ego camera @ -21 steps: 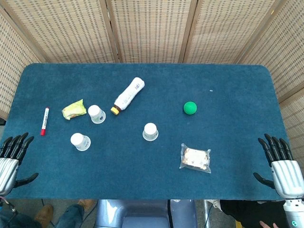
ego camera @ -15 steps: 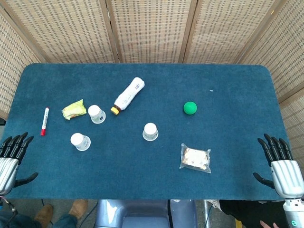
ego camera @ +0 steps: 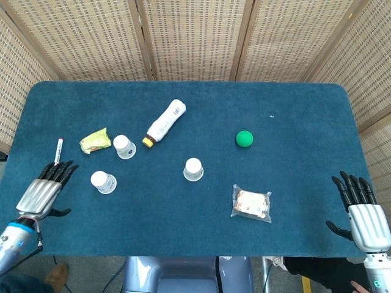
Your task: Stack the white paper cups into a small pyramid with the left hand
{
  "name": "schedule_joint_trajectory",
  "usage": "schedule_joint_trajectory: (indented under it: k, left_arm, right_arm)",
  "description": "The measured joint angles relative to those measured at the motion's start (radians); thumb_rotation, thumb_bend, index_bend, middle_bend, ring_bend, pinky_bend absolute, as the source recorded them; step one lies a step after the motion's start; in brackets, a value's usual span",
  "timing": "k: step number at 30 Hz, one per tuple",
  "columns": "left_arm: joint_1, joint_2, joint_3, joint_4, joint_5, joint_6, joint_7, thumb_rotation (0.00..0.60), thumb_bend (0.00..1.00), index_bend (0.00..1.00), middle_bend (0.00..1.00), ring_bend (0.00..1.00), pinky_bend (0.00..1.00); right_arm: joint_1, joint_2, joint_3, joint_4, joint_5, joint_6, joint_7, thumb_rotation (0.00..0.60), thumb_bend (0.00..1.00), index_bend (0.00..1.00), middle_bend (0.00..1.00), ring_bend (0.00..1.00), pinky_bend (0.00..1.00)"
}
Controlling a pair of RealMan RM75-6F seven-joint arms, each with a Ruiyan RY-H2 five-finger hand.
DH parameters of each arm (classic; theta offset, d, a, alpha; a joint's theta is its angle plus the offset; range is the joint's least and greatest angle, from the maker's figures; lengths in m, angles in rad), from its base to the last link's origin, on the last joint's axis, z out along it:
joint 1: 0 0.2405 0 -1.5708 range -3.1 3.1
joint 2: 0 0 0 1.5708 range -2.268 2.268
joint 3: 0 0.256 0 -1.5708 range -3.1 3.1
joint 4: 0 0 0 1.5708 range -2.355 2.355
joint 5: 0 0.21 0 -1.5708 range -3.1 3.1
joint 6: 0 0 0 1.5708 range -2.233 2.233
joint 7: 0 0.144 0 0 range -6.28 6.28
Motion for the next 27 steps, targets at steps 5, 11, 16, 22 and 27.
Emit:
schedule_joint_trajectory:
  k: [5, 11, 16, 22, 27]
  left_arm:
    - [-0.099, -0.086, -0.016, 0.159, -0.025, -0.107, 0.013, 0.600, 0.00, 0.00, 0.00, 0.00, 0.08]
    - [-0.173, -0.205, -0.012, 0.336, 0.008, -0.154, -0.034, 0.600, 0.00, 0.16, 0.08, 0.14, 0.23]
    - [-0.203, -0.263, 0.005, 0.409, 0.052, -0.155, -0.087, 0.600, 0.03, 0.30, 0.18, 0.24, 0.29]
    - [-0.218, -0.297, 0.018, 0.447, 0.085, -0.122, -0.120, 0.600, 0.12, 0.53, 0.37, 0.40, 0.40]
    - [-0.226, -0.302, 0.010, 0.434, 0.085, -0.094, -0.121, 0.600, 0.19, 0.56, 0.40, 0.43, 0.44]
  right_arm:
    - [0.004, -0.005, 0.003, 0.003, 0.018, -0.015, -0.010, 0.600, 0.00, 0.00, 0.00, 0.00, 0.00]
    - [0.008, -0.010, 0.005, 0.006, 0.028, -0.024, -0.017, 0.600, 0.00, 0.00, 0.00, 0.00, 0.00]
    - [0.009, -0.011, 0.006, 0.008, 0.035, -0.027, -0.017, 0.600, 0.00, 0.00, 0.00, 0.00, 0.00]
    - [0.010, -0.011, 0.007, 0.009, 0.037, -0.027, -0.014, 0.600, 0.00, 0.00, 0.00, 0.00, 0.00]
    - [0.009, -0.009, 0.007, 0.008, 0.036, -0.026, -0.010, 0.600, 0.00, 0.00, 0.00, 0.00, 0.00]
